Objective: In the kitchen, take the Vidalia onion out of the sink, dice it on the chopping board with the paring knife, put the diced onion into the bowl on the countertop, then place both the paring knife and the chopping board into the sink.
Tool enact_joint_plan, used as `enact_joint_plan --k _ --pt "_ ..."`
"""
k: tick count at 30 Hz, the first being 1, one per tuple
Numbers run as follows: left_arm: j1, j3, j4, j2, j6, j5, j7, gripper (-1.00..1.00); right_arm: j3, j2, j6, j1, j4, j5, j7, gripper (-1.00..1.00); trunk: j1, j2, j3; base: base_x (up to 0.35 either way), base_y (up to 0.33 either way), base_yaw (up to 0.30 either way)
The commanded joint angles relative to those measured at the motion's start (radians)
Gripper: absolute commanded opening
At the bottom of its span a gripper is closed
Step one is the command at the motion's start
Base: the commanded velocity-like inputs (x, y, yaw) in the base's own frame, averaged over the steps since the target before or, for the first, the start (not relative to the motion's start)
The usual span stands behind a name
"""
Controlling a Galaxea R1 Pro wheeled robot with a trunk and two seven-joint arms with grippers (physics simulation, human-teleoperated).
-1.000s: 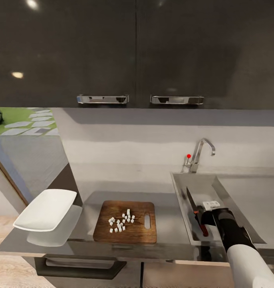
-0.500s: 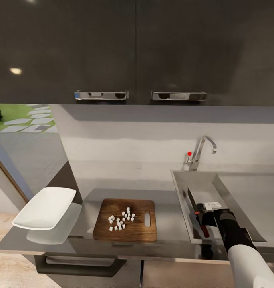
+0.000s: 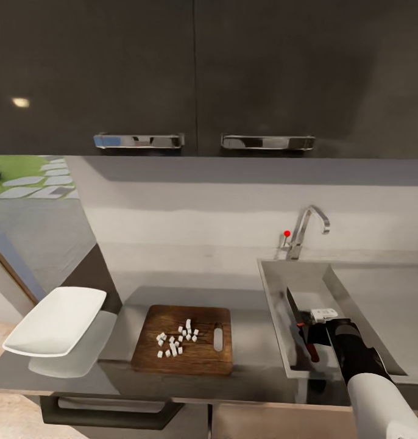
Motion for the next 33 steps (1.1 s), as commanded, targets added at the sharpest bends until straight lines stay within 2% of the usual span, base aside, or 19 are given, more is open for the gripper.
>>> enact_joint_plan --k 1,13,14,27,29,33 --pt "0.0 -0.005 -0.002 0.001 -0.001 0.006 -0.002 1.0 -0.003 0.001 0.002 -0.001 -0.001 0.01 0.009 -1.0 0.001 -0.002 -0.003 0.028 -0.033 0.0" --pt "0.0 -0.005 -0.002 0.001 -0.001 0.007 -0.002 1.0 -0.001 0.002 0.002 -0.001 -0.001 0.01 0.009 -1.0 0.001 -0.002 -0.017 0.004 -0.005 0.0" --pt "0.0 -0.005 -0.002 0.001 -0.001 0.007 -0.002 1.0 0.0 0.002 0.002 -0.001 -0.001 0.01 0.009 1.0 0.001 -0.002 -0.017 0.0 0.0 0.0" --pt "0.001 -0.005 0.0 0.001 -0.001 0.007 -0.002 1.0 -0.004 -0.001 -0.006 -0.001 -0.023 0.012 0.012 1.0 0.001 -0.002 -0.017 0.0 0.0 0.0" --pt "0.001 -0.005 0.0 0.001 -0.001 0.007 -0.002 1.0 -0.004 -0.002 -0.005 -0.001 -0.072 0.012 0.018 1.0 0.001 -0.002 -0.017 0.0 0.0 0.0" --pt "0.001 -0.005 0.0 0.001 -0.001 0.008 -0.002 1.0 -0.011 0.004 0.017 -0.001 -0.255 0.013 0.063 1.0 0.001 -0.002 -0.017 0.0 0.0 0.0"
